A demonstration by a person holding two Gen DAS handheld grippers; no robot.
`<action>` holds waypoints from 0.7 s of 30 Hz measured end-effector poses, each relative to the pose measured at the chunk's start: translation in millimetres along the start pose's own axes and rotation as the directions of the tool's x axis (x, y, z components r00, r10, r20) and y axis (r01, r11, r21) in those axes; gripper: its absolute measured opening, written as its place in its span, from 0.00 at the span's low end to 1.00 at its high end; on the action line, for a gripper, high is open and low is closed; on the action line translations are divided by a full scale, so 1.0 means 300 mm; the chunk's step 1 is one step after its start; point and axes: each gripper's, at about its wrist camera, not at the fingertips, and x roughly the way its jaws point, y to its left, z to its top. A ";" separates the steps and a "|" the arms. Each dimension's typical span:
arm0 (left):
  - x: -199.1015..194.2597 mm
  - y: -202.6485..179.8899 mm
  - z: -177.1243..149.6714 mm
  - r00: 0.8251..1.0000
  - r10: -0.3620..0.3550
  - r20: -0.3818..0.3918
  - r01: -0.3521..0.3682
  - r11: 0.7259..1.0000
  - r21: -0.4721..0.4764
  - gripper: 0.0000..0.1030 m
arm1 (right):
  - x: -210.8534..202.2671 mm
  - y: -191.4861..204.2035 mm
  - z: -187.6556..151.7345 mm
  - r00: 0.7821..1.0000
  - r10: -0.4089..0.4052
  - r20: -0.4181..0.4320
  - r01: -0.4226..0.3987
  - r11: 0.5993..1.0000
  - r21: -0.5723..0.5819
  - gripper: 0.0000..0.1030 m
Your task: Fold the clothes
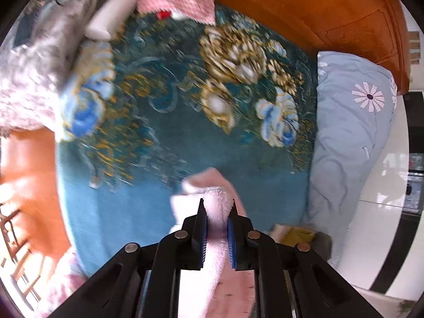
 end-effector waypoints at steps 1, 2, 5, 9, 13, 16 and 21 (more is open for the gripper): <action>0.017 -0.014 0.006 1.000 -0.012 -0.018 0.012 1.000 -0.023 0.13 | 0.027 0.026 -0.005 1.000 -0.020 -0.015 0.020 1.000 0.000 0.02; 0.034 -0.027 0.012 0.999 -0.025 -0.036 0.024 0.999 -0.047 0.13 | 0.057 0.054 -0.008 0.999 -0.039 -0.028 0.039 0.999 0.005 0.02; 0.092 -0.054 0.036 0.991 -0.088 -0.097 0.073 0.986 -0.149 0.13 | 0.128 0.151 -0.006 0.995 -0.088 -0.040 0.088 0.996 -0.005 0.02; 0.122 -0.135 0.069 0.983 -0.121 -0.141 0.104 0.987 -0.122 0.13 | 0.154 0.265 0.000 0.994 -0.110 -0.017 0.109 0.993 -0.035 0.02; 0.175 -0.176 0.122 0.983 -0.119 -0.139 0.106 0.990 -0.096 0.13 | 0.189 0.348 0.035 0.991 -0.131 0.016 0.132 0.990 -0.053 0.02; 0.267 -0.184 0.151 0.985 -0.103 -0.140 0.083 0.987 -0.139 0.13 | 0.252 0.397 0.048 0.989 -0.146 0.006 0.146 0.988 -0.044 0.02; 0.398 -0.235 0.183 0.988 -0.077 -0.136 0.055 0.986 -0.156 0.13 | 0.369 0.500 0.065 0.984 -0.177 -0.011 0.176 0.982 -0.064 0.02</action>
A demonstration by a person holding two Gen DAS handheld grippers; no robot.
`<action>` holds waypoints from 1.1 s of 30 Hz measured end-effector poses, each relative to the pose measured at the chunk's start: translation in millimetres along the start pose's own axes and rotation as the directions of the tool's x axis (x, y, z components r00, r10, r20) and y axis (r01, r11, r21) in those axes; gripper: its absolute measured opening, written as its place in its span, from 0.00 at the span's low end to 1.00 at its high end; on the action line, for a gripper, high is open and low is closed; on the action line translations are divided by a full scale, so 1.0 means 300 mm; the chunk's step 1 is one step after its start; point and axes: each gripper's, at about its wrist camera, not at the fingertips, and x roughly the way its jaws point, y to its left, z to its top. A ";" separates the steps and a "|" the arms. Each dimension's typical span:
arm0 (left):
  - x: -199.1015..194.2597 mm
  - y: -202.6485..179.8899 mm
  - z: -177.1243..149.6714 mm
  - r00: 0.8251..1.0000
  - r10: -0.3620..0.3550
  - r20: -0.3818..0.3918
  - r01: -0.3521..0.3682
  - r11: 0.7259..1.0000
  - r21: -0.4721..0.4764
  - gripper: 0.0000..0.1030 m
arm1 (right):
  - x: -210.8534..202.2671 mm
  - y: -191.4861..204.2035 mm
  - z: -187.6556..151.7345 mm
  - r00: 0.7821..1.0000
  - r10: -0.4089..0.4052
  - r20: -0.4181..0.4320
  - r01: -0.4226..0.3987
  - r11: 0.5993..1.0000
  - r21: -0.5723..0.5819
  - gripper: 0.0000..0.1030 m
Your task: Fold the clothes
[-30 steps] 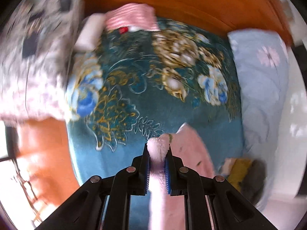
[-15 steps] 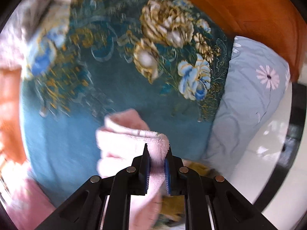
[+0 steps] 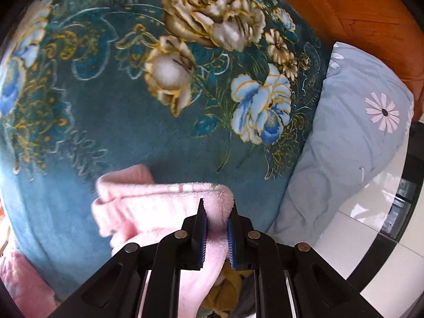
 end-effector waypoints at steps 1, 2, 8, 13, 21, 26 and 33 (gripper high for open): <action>0.019 -0.010 0.005 1.000 0.008 0.006 -0.008 1.000 0.003 0.13 | 0.014 0.017 0.007 1.000 -0.007 0.000 0.007 1.000 0.001 0.02; 0.037 -0.015 0.010 1.000 0.015 0.011 -0.015 1.000 0.001 0.14 | 0.028 0.033 0.016 1.000 -0.014 0.002 0.014 1.000 0.000 0.02; 0.138 -0.037 0.028 0.999 0.045 0.010 -0.045 0.999 0.002 0.16 | 0.099 0.089 0.026 1.000 -0.023 0.007 0.023 1.000 -0.001 0.02; 0.182 -0.066 0.007 0.998 0.037 -0.046 -0.034 0.997 0.075 0.28 | 0.137 0.116 0.006 1.000 -0.010 -0.010 0.010 0.999 -0.037 0.05; 0.057 0.035 -0.017 0.998 -0.040 -0.058 0.047 0.991 0.127 0.49 | 0.074 0.174 -0.083 0.998 0.063 -0.018 -0.066 0.985 -0.162 0.40; -0.004 0.264 -0.017 1.000 0.009 -0.028 -0.006 0.994 0.109 0.61 | -0.033 0.144 -0.239 0.994 0.105 -0.040 -0.112 0.957 -0.266 0.44; 0.139 0.513 -0.079 0.985 -0.081 -0.154 0.071 0.995 -0.072 0.73 | -0.098 -0.005 -0.469 0.990 0.037 -0.139 -0.073 0.962 -0.262 0.46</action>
